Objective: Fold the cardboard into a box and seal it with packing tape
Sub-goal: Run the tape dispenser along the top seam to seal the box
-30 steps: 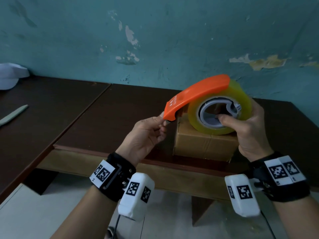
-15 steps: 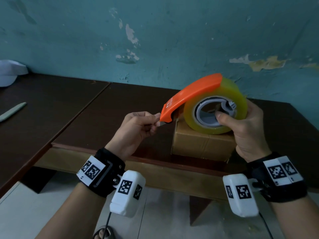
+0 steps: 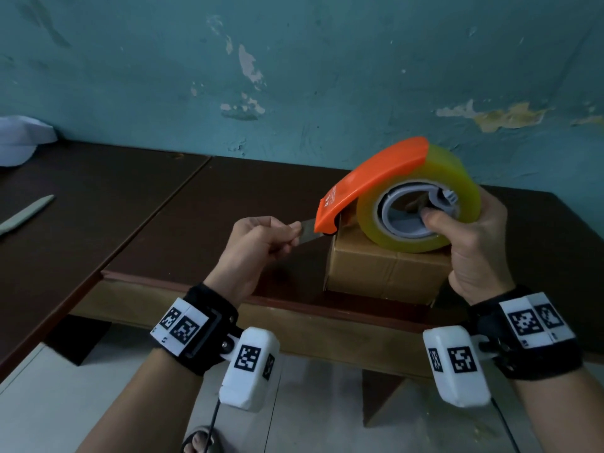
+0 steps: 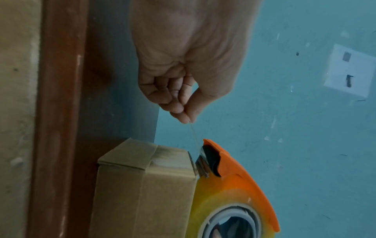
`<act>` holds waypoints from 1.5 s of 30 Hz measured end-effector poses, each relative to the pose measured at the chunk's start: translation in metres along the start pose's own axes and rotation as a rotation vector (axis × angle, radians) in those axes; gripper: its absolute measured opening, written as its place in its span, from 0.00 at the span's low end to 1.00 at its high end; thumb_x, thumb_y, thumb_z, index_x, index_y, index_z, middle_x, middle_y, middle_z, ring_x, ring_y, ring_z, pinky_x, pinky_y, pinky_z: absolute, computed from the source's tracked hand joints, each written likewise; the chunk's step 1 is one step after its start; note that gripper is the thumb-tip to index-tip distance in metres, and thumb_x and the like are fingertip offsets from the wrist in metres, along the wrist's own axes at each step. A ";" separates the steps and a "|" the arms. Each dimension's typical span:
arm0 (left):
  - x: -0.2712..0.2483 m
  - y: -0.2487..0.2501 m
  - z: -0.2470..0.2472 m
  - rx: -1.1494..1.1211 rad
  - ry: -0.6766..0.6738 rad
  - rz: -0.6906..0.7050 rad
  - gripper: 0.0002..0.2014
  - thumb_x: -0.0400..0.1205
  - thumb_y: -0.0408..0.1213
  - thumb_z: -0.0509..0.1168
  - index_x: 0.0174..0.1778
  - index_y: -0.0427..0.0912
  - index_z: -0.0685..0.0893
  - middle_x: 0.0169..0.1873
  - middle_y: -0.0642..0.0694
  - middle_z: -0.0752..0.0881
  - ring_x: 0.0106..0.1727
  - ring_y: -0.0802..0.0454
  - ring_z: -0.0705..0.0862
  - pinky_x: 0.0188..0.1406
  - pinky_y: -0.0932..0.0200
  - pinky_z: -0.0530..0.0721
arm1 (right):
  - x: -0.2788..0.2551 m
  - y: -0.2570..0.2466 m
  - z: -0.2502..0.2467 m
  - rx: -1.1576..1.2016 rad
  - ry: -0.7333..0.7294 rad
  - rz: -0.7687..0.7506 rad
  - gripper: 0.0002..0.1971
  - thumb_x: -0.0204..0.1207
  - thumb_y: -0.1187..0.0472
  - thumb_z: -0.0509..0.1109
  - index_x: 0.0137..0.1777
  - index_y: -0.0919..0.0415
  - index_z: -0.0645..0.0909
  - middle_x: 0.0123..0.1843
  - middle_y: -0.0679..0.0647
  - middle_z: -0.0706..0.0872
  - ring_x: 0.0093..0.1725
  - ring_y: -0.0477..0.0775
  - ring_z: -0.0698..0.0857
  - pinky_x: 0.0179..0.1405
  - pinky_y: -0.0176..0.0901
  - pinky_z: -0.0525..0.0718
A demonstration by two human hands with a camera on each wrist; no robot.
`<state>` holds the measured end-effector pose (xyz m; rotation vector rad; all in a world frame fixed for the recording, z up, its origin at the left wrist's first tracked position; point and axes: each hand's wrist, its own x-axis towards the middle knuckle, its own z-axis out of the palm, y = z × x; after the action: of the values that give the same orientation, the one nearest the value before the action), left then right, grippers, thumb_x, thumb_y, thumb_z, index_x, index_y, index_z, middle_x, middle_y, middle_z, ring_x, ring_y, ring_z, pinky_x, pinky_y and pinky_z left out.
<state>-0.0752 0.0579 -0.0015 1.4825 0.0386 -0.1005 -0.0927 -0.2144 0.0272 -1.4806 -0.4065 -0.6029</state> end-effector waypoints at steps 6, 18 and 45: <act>0.004 -0.006 0.009 -0.011 -0.024 -0.067 0.11 0.83 0.31 0.74 0.34 0.39 0.85 0.34 0.42 0.89 0.34 0.56 0.83 0.37 0.65 0.84 | -0.001 0.000 0.002 0.003 0.042 -0.015 0.13 0.71 0.75 0.71 0.55 0.69 0.85 0.43 0.43 0.93 0.49 0.48 0.92 0.51 0.40 0.88; 0.001 -0.013 0.031 0.341 0.034 0.028 0.10 0.82 0.40 0.79 0.38 0.40 0.90 0.39 0.41 0.94 0.40 0.52 0.89 0.44 0.55 0.90 | -0.002 0.000 0.005 -0.018 0.045 0.000 0.12 0.70 0.74 0.71 0.53 0.67 0.84 0.43 0.44 0.92 0.49 0.47 0.91 0.51 0.38 0.88; 0.004 -0.033 0.044 0.648 0.106 0.210 0.04 0.85 0.32 0.69 0.48 0.44 0.81 0.44 0.48 0.87 0.44 0.49 0.86 0.39 0.58 0.82 | -0.001 0.000 0.004 -0.020 0.020 0.020 0.16 0.72 0.73 0.69 0.60 0.71 0.83 0.48 0.54 0.90 0.52 0.51 0.91 0.54 0.42 0.88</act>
<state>-0.0758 0.0107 -0.0311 2.1277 -0.0711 0.1524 -0.0929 -0.2103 0.0269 -1.4954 -0.3712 -0.6070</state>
